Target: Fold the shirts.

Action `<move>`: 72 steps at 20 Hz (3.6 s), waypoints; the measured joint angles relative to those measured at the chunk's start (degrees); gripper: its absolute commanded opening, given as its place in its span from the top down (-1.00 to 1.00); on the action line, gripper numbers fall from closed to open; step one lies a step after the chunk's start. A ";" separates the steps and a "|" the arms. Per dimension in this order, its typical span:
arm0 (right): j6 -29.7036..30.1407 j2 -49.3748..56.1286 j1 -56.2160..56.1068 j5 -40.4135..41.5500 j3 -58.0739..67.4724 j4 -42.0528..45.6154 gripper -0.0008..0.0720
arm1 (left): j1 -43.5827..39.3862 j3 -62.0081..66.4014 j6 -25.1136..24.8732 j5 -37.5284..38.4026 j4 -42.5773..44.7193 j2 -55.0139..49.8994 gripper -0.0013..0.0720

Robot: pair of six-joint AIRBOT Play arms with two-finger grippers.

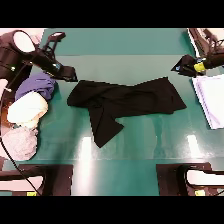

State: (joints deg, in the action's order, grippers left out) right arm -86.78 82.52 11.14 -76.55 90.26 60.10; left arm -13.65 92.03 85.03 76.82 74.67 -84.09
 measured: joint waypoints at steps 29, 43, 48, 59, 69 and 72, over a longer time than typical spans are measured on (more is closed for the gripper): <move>2.16 -2.71 -2.16 -10.86 -0.28 1.60 -0.22 | -20.65 -16.63 9.35 -8.46 16.37 0.20 0.91; 7.54 -9.92 4.94 -1.92 -36.44 1.95 -0.23 | -9.11 -16.63 9.09 0.55 17.59 21.24 0.91; 9.18 -10.03 -1.86 6.91 -42.34 -2.01 -0.23 | -8.70 -16.63 9.09 1.25 15.52 21.62 0.90; 9.40 -9.84 -9.53 16.13 -43.85 -3.34 0.00 | -8.59 -16.63 9.38 2.82 14.73 21.68 0.90; 9.22 -11.47 -11.93 15.45 -35.93 -3.52 0.93 | -8.59 -16.63 9.51 4.46 13.75 21.68 0.91; 9.14 -11.87 -11.93 23.91 -27.96 -3.61 0.29 | -8.59 -16.63 9.51 4.55 13.22 21.68 0.90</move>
State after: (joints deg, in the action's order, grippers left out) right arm -77.65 70.65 -0.80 -52.64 62.30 56.49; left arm -22.24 75.40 94.54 81.36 87.90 -62.41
